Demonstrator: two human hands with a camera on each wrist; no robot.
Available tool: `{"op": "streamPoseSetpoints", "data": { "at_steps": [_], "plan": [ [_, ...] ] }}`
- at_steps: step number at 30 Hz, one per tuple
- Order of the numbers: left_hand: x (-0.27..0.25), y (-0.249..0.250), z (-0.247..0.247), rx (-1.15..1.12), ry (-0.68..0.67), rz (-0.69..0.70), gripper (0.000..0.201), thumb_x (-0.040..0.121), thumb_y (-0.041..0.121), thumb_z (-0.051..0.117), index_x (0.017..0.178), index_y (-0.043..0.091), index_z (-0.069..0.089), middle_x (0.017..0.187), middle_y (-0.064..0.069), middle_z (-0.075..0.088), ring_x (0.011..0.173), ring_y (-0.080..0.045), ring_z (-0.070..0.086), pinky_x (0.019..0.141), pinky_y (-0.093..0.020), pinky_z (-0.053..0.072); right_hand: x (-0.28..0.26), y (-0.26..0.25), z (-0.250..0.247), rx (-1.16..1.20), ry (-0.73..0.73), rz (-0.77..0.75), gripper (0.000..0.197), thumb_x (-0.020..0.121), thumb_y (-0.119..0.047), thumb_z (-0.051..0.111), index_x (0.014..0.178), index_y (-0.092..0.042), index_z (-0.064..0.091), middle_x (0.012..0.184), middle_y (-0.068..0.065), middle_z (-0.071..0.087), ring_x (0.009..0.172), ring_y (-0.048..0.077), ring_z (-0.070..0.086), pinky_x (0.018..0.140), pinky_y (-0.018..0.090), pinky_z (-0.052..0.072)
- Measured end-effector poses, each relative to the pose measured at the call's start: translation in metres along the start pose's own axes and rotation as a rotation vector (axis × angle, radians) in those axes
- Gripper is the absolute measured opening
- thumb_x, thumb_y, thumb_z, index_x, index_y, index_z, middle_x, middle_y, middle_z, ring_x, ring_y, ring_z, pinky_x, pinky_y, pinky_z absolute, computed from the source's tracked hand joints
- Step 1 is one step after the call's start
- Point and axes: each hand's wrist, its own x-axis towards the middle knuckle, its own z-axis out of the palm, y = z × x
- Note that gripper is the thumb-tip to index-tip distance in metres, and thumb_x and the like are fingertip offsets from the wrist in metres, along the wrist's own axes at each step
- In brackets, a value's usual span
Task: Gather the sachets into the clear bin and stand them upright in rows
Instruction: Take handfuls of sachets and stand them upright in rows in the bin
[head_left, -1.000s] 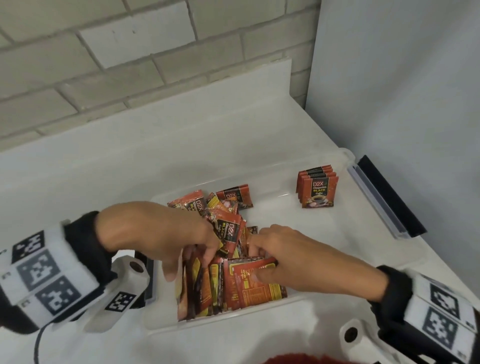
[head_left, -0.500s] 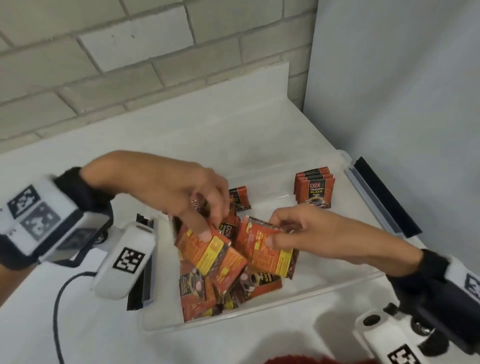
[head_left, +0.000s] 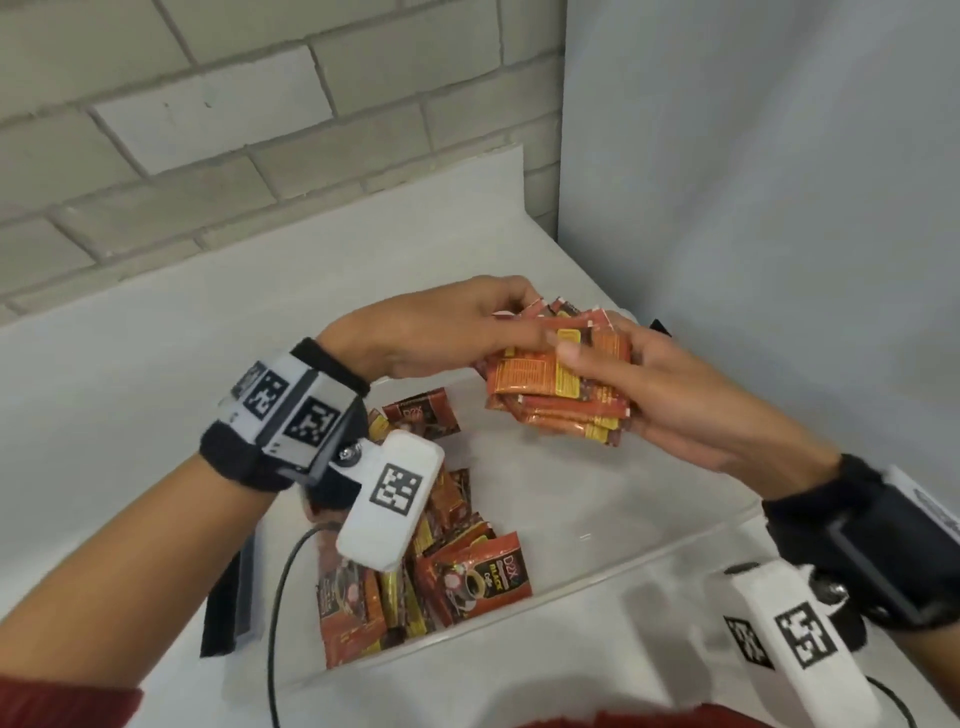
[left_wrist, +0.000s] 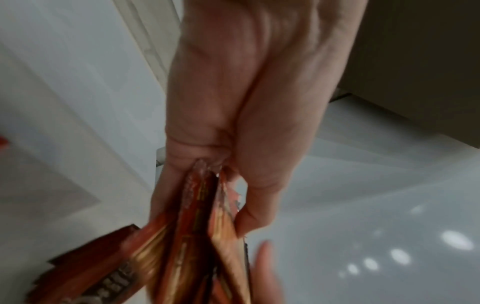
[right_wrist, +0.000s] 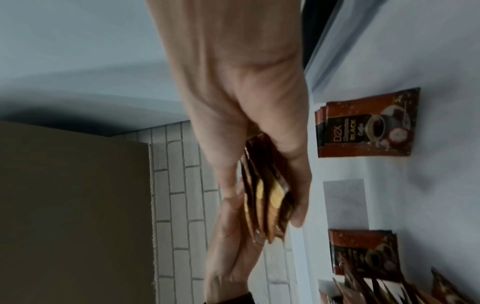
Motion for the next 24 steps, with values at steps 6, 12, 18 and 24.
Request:
{"op": "streamPoseSetpoints", "data": {
  "at_steps": [6, 12, 18, 24],
  "plan": [
    [0.014, 0.005, 0.018, -0.480, 0.060, -0.032, 0.035, 0.091, 0.029, 0.059, 0.121, 0.011, 0.056, 0.115, -0.016, 0.066, 0.094, -0.020, 0.068, 0.083, -0.033, 0.057, 0.006, -0.005, -0.013, 0.218, 0.140, -0.086, 0.047, 0.075, -0.020, 0.066, 0.119, -0.012, 0.052, 0.100, 0.006, 0.074, 0.090, 0.021, 0.072, 0.067, 0.032, 0.059],
    [0.018, -0.010, 0.032, -0.823, -0.144, 0.105, 0.064, 0.089, 0.055, 0.049, 0.140, 0.015, 0.047, 0.136, -0.017, 0.055, 0.125, -0.036, 0.053, 0.096, -0.065, 0.043, 0.010, -0.006, -0.013, 0.342, 0.230, -0.139, 0.046, 0.080, -0.021, 0.065, 0.123, -0.014, 0.050, 0.097, 0.005, 0.073, 0.090, 0.019, 0.072, 0.066, 0.031, 0.058],
    [0.022, -0.022, 0.043, -0.969, -0.227, 0.263, 0.082, 0.069, 0.054, 0.075, 0.139, 0.020, 0.047, 0.144, -0.018, 0.046, 0.130, -0.041, 0.046, 0.095, -0.067, 0.041, 0.010, -0.004, -0.011, 0.421, 0.266, -0.194, 0.029, 0.095, -0.019, 0.055, 0.123, -0.014, 0.050, 0.103, 0.007, 0.072, 0.092, 0.019, 0.072, 0.069, 0.031, 0.058],
    [0.026, -0.024, 0.062, -0.872, -0.061, 0.262, 0.070, 0.064, 0.039, 0.080, 0.126, 0.020, 0.053, 0.124, -0.003, 0.064, 0.117, -0.023, 0.060, 0.089, -0.043, 0.054, 0.018, 0.002, 0.006, 0.486, 0.275, -0.270, 0.023, 0.099, -0.024, 0.050, 0.120, -0.016, 0.048, 0.110, 0.007, 0.072, 0.102, 0.020, 0.069, 0.080, 0.036, 0.058]
  ]
}}
